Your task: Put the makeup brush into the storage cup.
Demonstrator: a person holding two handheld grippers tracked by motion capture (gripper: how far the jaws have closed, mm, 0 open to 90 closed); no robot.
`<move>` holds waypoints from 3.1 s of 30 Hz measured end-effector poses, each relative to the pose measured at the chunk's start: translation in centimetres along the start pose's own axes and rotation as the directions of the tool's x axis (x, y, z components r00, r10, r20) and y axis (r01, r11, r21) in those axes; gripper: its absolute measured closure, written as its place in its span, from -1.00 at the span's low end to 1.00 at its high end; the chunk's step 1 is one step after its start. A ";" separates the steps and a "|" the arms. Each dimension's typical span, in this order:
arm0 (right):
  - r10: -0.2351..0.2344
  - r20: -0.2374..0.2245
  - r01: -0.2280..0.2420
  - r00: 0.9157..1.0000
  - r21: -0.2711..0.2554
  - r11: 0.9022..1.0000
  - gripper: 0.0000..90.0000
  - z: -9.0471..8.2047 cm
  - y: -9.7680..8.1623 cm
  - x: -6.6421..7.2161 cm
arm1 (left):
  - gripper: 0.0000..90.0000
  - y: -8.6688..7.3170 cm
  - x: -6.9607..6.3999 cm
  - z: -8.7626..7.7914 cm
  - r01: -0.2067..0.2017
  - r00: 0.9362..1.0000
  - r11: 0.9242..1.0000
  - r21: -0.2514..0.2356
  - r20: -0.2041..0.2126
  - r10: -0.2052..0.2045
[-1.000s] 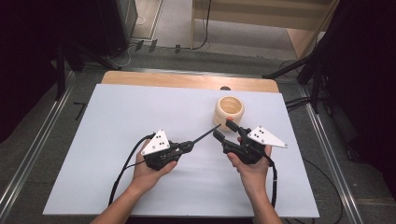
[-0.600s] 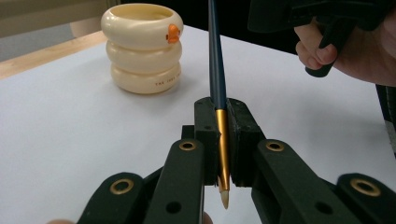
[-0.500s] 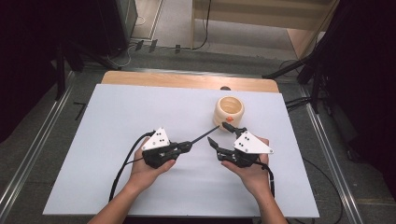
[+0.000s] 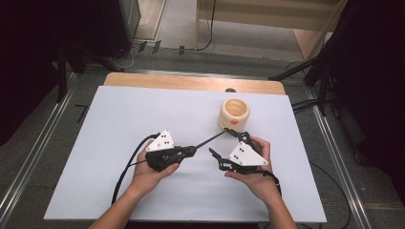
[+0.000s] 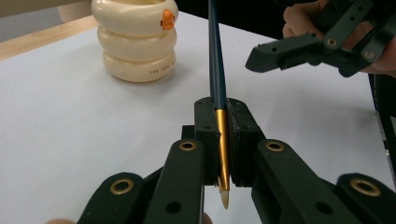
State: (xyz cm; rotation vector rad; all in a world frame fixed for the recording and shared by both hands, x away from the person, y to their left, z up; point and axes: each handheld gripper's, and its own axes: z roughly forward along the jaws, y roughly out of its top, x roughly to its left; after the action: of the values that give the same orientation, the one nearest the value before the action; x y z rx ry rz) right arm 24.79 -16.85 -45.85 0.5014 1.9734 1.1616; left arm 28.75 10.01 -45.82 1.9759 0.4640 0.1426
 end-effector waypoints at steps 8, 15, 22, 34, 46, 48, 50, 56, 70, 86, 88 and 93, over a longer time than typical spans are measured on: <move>-0.093 0.037 0.092 0.995 0.049 0.995 -0.54 0.4 -0.2 0.7 | 0.88 0.0 0.2 0.1 0.014 1.000 1.000 0.019 0.006 -0.014; -0.153 0.058 0.148 0.987 0.075 0.986 -0.53 0.6 -0.3 1.1 | 0.88 -0.1 0.0 0.5 0.010 1.000 0.999 0.046 0.019 -0.011; -0.190 0.059 0.184 0.980 0.086 0.979 -0.51 0.8 -0.4 1.3 | 0.88 0.0 -0.2 0.6 0.007 1.000 0.998 0.056 0.029 -0.008; -0.252 0.057 0.245 0.966 0.097 0.965 -0.31 1.2 -0.4 2.0 | 0.88 -0.1 -0.4 1.0 0.006 0.999 0.997 0.076 0.045 -0.009; -0.284 0.067 0.276 0.956 0.104 0.955 -0.01 1.3 -0.7 1.8 | 0.88 -0.1 -0.4 1.0 0.006 0.999 0.997 0.078 0.048 -0.010; -0.283 0.072 0.275 0.956 0.109 0.955 0.02 1.3 -0.7 1.8 | 0.88 -0.1 -0.4 1.0 0.007 0.999 0.997 0.077 0.048 -0.011; -0.287 0.074 0.277 0.955 0.114 0.954 0.07 1.3 -0.8 1.8 | 0.88 -0.1 -0.3 1.0 0.007 0.999 0.997 0.078 0.047 -0.011; -0.300 0.068 0.291 0.951 0.116 0.949 0.27 1.2 -0.8 1.6 | 0.88 0.0 -0.3 0.9 0.011 0.999 0.997 0.075 0.047 -0.015; -0.322 0.048 0.313 0.946 0.136 0.940 0.37 1.2 -0.9 1.5 | 0.88 -0.1 -0.3 1.0 0.011 0.999 0.997 0.080 0.045 -0.015; -0.267 -0.008 0.265 0.964 0.154 0.952 0.90 1.2 -1.2 1.1 | -0.56 0.3 0.6 -0.6 0.106 0.994 0.990 -0.093 0.005 -0.106; -0.242 -0.010 0.241 0.970 0.145 0.960 0.90 1.2 -1.3 0.9 | -0.56 0.3 0.6 -0.7 0.109 0.994 0.989 -0.100 0.009 -0.109; -0.166 -0.006 0.166 0.986 0.119 0.979 0.90 1.0 -1.6 0.4 | -0.54 0.2 0.8 -0.8 0.119 0.993 0.987 -0.110 0.010 -0.119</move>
State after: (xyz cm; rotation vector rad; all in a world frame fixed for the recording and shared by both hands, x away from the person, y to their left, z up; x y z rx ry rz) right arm 25.43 -16.84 -47.63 0.3906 2.0476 0.9430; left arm 29.30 10.87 -45.39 1.8353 0.5588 0.0872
